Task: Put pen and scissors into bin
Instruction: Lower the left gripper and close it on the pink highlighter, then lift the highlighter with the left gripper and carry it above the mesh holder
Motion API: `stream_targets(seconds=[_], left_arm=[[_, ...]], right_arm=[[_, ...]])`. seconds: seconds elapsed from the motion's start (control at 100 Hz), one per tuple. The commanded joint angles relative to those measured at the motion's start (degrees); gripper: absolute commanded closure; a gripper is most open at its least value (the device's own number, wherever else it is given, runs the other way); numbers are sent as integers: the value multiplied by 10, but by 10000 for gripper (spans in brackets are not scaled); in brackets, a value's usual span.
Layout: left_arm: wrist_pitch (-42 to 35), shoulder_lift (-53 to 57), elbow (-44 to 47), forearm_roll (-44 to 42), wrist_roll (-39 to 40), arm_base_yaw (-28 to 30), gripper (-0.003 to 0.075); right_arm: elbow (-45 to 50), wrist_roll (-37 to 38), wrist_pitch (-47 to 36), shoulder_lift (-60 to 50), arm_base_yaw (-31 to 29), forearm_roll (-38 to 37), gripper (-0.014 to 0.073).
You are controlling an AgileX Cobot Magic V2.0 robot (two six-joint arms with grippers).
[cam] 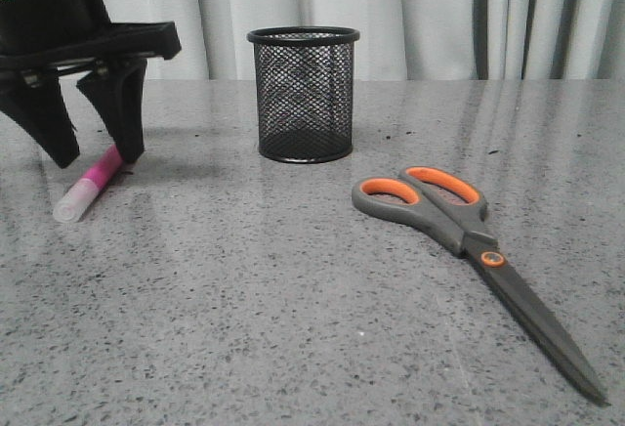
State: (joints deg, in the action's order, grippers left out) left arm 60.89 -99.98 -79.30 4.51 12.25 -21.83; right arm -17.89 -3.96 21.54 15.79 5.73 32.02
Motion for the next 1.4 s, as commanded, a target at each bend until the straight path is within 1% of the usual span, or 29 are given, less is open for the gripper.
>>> stream_targets(seconds=[0.0,0.15,0.32,0.76,0.82,0.85,0.87,0.89,0.9,0.91,0.94,0.97,0.99,1.01,1.02,1.1,1.18,1.24,1.32,1.39], left_arm=[[-16,19,-15,8,5,-5,353],[-39,18,-15,8,5,-5,353],[-50,16,-15,8,5,-5,353],[-26,-19,-14,8,4,-5,353],[-21,-21,-14,11,-3,-5,366],[-20,-22,-14,13,-10,-6,387],[-20,-22,-14,18,-20,-6,412],[-22,-22,-14,23,-38,-6,456],[-22,-22,-14,23,-38,-6,456],[-23,-22,-14,28,-49,-7,499],[-27,-22,-14,31,-58,-8,548],[-32,-22,-14,34,-64,-9,640],[-35,-22,-14,34,-65,-10,678],[-43,-22,-14,35,-69,-11,741],[-43,-22,-14,36,-71,-11,737],[-77,-16,-14,56,-92,-18,740],[-135,1,-14,79,-114,-27,740],[-208,24,-14,86,-128,-37,740],[-286,56,-14,86,-138,-54,739],[-366,82,-14,74,-139,-68,739]], right_arm=[[-21,-7,-37,10,0,2,336],[-21,-7,-37,10,0,2,336],[-21,-7,-40,10,0,2,336],[-21,-7,-49,10,0,2,336],[-21,-7,-48,10,0,2,336],[-21,-7,-48,10,0,2,336],[-21,-7,-47,10,0,2,336],[-21,-7,-47,10,0,2,336],[-21,-7,-47,10,0,2,336],[-21,-7,-47,10,0,2,336],[-21,-7,-47,10,0,2,336],[-21,-7,-47,10,0,2,336],[-21,-7,-47,10,0,2,336],[-21,-7,-46,10,0,2,336],[-21,-7,-46,10,0,2,336],[-21,-7,-43,10,0,2,336],[-21,-7,-41,10,0,2,336],[-21,-7,-40,10,0,2,336],[-21,-7,-39,10,0,2,336],[-21,-7,-39,10,0,2,336]])
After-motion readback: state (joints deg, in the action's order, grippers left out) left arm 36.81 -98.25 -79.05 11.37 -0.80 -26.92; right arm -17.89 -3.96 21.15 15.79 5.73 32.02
